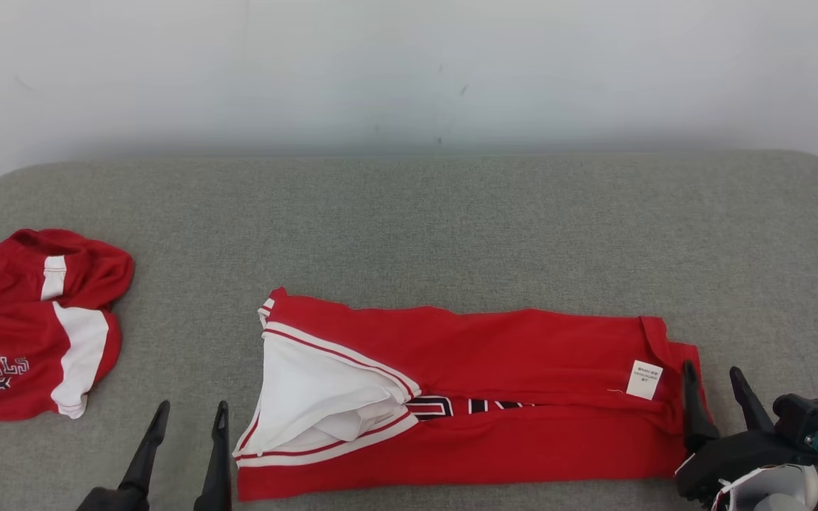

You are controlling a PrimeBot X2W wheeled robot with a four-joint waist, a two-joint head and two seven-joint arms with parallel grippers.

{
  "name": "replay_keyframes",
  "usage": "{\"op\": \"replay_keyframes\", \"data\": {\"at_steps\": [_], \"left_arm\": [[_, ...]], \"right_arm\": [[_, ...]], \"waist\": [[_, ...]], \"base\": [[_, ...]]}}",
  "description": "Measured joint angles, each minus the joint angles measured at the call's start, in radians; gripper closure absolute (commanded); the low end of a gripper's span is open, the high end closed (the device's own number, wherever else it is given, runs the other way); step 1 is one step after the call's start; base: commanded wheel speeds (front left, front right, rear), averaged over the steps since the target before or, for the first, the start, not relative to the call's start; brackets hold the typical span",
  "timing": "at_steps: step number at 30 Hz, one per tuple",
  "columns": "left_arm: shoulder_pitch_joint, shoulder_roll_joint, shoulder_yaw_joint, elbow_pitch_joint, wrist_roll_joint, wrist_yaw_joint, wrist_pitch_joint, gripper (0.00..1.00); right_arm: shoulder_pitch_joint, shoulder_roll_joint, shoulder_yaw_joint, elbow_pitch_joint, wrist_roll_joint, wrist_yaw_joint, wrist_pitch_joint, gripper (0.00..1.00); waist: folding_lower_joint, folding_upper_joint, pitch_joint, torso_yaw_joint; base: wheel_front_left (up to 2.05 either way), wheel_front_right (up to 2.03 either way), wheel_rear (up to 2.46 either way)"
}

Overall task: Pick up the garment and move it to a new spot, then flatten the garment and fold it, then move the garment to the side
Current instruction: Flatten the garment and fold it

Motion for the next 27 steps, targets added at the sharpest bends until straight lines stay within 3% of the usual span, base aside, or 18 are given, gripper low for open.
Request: {"op": "replay_keyframes", "data": {"at_steps": [7, 24, 25, 27], "left_arm": [[0.082, -0.050, 0.072, -0.068, 0.075, 0.004, 0.000, 0.00], [0.112, -0.070, 0.119, -0.044, 0.107, 0.001, 0.000, 0.00], [0.112, -0.071, 0.119, -0.044, 0.107, 0.001, 0.000, 0.00], [0.112, -0.072, 0.118, -0.042, 0.107, 0.001, 0.000, 0.00]], "right_arm": [[-0.027, -0.007, -0.001, 0.111, -0.028, 0.000, 0.000, 0.00], [-0.179, -0.011, 0.027, 0.482, -0.050, 0.000, 0.026, 0.00], [-0.186, -0.010, 0.030, 0.496, -0.046, 0.000, 0.028, 0.07], [-0.195, -0.010, 0.036, 0.513, -0.042, 0.000, 0.035, 1.00]], "waist": [[0.0001, 0.0001, -0.018, 0.015], [0.0001, 0.0001, -0.038, 0.070], [0.0001, 0.0001, -0.039, 0.071], [0.0001, 0.0001, -0.039, 0.072]], "base": [[0.00, 0.00, 0.00], [0.00, 0.00, 0.00], [0.00, 0.00, 0.00], [0.00, 0.00, 0.00]]}}
